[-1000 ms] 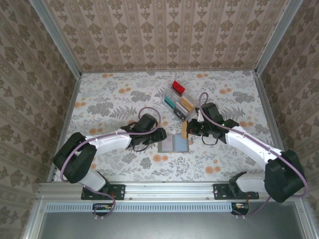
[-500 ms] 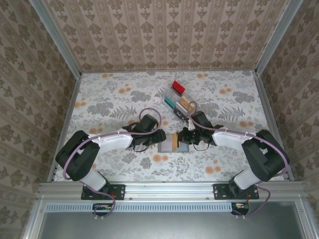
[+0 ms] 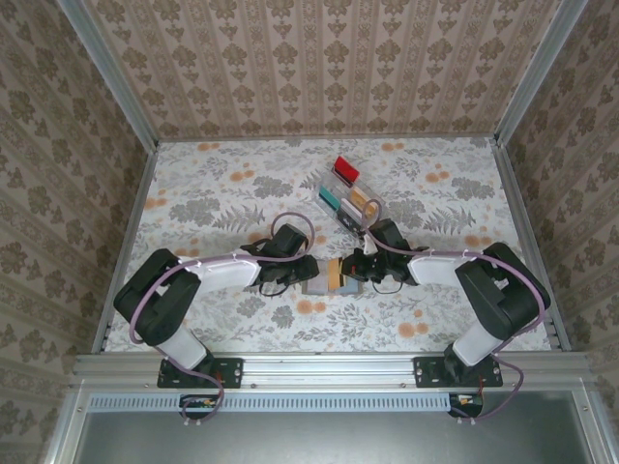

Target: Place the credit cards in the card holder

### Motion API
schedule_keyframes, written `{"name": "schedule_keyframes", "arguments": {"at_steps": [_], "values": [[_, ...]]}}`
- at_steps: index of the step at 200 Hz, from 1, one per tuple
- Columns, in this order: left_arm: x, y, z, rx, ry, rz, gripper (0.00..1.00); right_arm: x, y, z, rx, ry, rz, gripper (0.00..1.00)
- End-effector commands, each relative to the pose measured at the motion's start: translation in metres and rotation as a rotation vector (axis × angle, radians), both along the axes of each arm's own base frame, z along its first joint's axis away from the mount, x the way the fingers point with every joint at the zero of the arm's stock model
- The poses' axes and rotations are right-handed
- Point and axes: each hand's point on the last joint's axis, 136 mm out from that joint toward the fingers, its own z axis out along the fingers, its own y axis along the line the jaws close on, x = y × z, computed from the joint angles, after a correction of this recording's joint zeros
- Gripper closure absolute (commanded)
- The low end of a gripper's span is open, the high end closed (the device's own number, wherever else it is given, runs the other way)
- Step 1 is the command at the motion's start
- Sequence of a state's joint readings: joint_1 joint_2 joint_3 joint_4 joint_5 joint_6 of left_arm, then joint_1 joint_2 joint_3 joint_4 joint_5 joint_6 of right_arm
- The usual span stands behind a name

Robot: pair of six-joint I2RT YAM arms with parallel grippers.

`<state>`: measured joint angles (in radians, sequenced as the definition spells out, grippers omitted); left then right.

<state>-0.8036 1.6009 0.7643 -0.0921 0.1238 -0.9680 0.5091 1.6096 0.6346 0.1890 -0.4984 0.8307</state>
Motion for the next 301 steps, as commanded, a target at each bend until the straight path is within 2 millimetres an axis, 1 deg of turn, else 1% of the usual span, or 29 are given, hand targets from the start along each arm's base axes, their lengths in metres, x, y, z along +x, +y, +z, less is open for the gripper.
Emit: {"name": "schedule_keyframes", "arguments": {"at_steps": [1,30,50,59,75,101,119,138,167,208,237,259,278,301], "values": [[-0.004,-0.001,-0.004,0.003,0.016,-0.005,0.6,-0.007,-0.002,-0.005,0.003,0.037,-0.019,1.0],[-0.005,0.002,-0.006,0.01,0.018,0.005,0.61,-0.001,-0.009,0.016,-0.017,-0.014,-0.028,1.0],[-0.006,0.002,-0.007,0.012,0.02,0.006,0.62,0.0,-0.004,0.019,0.01,-0.004,-0.018,1.0],[-0.006,0.002,-0.007,0.012,0.022,0.007,0.63,0.0,0.0,0.018,0.036,0.007,-0.016,1.0],[-0.005,0.002,-0.007,0.013,0.02,0.008,0.63,-0.001,0.003,0.011,0.05,0.03,-0.021,1.0],[-0.007,0.002,-0.008,0.018,0.024,0.006,0.63,-0.005,-0.005,-0.009,-0.006,0.057,-0.041,1.0],[-0.007,0.002,-0.009,0.021,0.026,0.004,0.64,-0.009,-0.002,-0.015,-0.003,0.071,-0.013,1.0],[-0.008,0.002,-0.011,0.023,0.03,0.004,0.64,-0.013,-0.002,-0.022,-0.026,0.08,-0.011,0.99],[-0.007,0.002,-0.01,0.023,0.028,0.007,0.65,-0.018,0.004,-0.024,-0.018,0.085,0.011,0.99],[-0.008,0.003,-0.01,0.032,0.029,0.008,0.66,-0.022,0.005,-0.025,-0.007,0.098,0.023,1.0],[-0.008,0.004,-0.009,0.034,0.028,0.009,0.67,-0.028,0.004,-0.023,-0.001,0.104,0.038,1.0],[-0.008,0.004,-0.009,0.033,0.029,0.012,0.68,-0.028,0.001,-0.02,-0.02,0.092,0.032,0.99],[-0.008,0.004,-0.01,0.035,0.029,0.014,0.68,-0.027,-0.003,-0.022,-0.041,0.092,0.019,1.0],[-0.007,0.004,-0.009,0.033,0.027,0.015,0.69,-0.029,0.0,-0.021,-0.018,0.101,0.029,0.99]]}}
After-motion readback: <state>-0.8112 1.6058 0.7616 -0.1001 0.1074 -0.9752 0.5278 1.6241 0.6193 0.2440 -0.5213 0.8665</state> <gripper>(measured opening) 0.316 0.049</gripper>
